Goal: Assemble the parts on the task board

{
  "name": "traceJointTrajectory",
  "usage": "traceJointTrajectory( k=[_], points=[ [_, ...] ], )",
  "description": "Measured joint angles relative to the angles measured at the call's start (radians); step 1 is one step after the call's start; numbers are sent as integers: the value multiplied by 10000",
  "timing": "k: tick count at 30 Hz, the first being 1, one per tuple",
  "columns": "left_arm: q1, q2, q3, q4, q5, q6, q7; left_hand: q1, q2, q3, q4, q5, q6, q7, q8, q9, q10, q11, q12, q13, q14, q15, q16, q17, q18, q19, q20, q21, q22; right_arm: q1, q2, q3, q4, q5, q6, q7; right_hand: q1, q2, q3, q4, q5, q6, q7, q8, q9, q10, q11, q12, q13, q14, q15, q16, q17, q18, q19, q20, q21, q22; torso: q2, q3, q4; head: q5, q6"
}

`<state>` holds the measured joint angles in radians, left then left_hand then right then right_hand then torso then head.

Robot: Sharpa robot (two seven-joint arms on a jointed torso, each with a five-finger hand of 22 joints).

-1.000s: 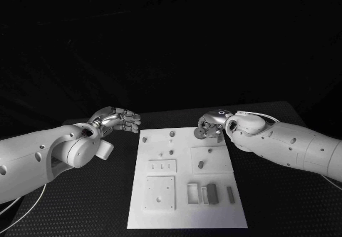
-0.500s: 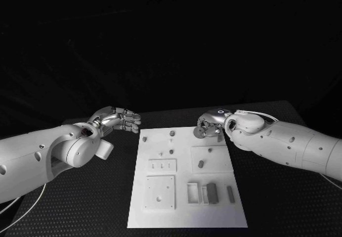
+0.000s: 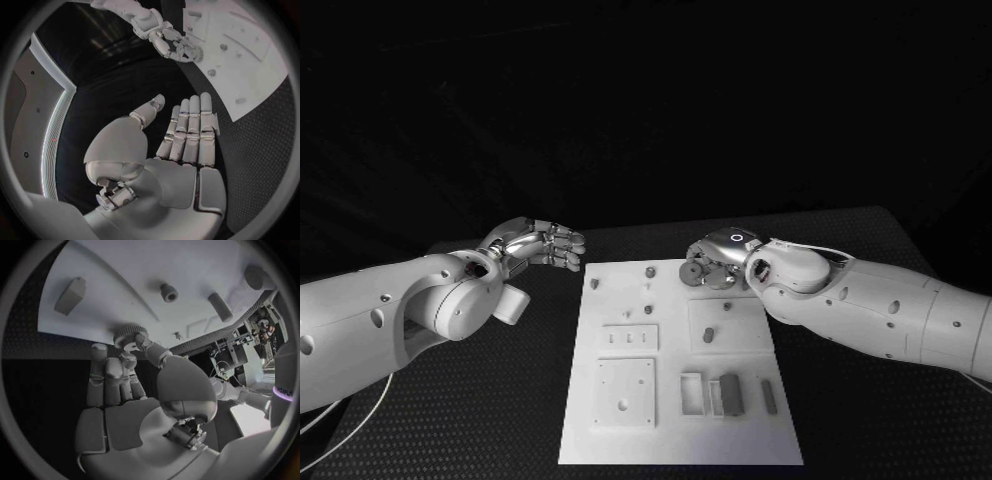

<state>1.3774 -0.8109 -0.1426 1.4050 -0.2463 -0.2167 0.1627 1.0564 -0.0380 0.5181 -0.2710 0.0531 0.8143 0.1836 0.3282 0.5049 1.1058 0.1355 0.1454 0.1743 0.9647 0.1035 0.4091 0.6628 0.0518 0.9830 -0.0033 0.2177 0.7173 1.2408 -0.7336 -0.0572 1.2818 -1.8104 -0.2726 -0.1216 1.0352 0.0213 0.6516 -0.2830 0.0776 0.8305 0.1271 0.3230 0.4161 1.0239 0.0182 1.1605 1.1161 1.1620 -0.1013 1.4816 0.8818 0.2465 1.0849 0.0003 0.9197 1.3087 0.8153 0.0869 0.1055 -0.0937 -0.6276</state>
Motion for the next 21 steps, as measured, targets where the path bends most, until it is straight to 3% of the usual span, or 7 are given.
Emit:
traceJointTrajectory(
  k=[10,14,19,21],
  points=[
    [0,-23,0,28,-1,-2,0,0,0,0,0,0,0,0,0,0,0,0,0,-1,0,0,-35,13,1,0,0,0,-2,108,-87,17,1419,-828,-425,-573,37,-46,-2,-2,-2,4,-4,0,0,36,-62,0,-89,88,-23,0,-26,0,76,-41,0,0,-2,0,-5,29,45],
    [1,-45,1,36,-1,-4,0,0,0,0,-1,0,0,0,0,0,0,0,0,8,0,0,-35,12,-3,0,0,0,-2,108,110,-2,1558,-1104,-454,-689,-4,-86,-10,-9,-2,5,-6,1,0,71,-97,0,-101,91,-20,0,-26,0,91,-27,0,0,-1,-2,-2,39,53],
    [1,-44,1,60,-1,-4,0,0,0,0,0,0,0,0,0,0,0,0,0,8,0,0,-35,21,-7,0,0,0,7,96,358,-184,1527,-1587,-499,-839,-3,-87,-16,-15,-3,10,-11,3,0,71,-97,0,-121,137,-31,-1,-26,1,113,-46,0,0,-1,-4,0,59,69],
    [1,-43,1,60,-1,-4,0,0,0,0,-1,0,0,0,-37,0,0,0,0,8,0,0,-35,20,-11,0,0,0,7,80,448,-209,1504,-1758,-533,-898,-3,-87,-17,-16,-3,11,-12,4,0,71,-98,-1,-122,146,-34,-1,-35,1,127,-57,0,0,0,-7,8,71,77]
  ],
)
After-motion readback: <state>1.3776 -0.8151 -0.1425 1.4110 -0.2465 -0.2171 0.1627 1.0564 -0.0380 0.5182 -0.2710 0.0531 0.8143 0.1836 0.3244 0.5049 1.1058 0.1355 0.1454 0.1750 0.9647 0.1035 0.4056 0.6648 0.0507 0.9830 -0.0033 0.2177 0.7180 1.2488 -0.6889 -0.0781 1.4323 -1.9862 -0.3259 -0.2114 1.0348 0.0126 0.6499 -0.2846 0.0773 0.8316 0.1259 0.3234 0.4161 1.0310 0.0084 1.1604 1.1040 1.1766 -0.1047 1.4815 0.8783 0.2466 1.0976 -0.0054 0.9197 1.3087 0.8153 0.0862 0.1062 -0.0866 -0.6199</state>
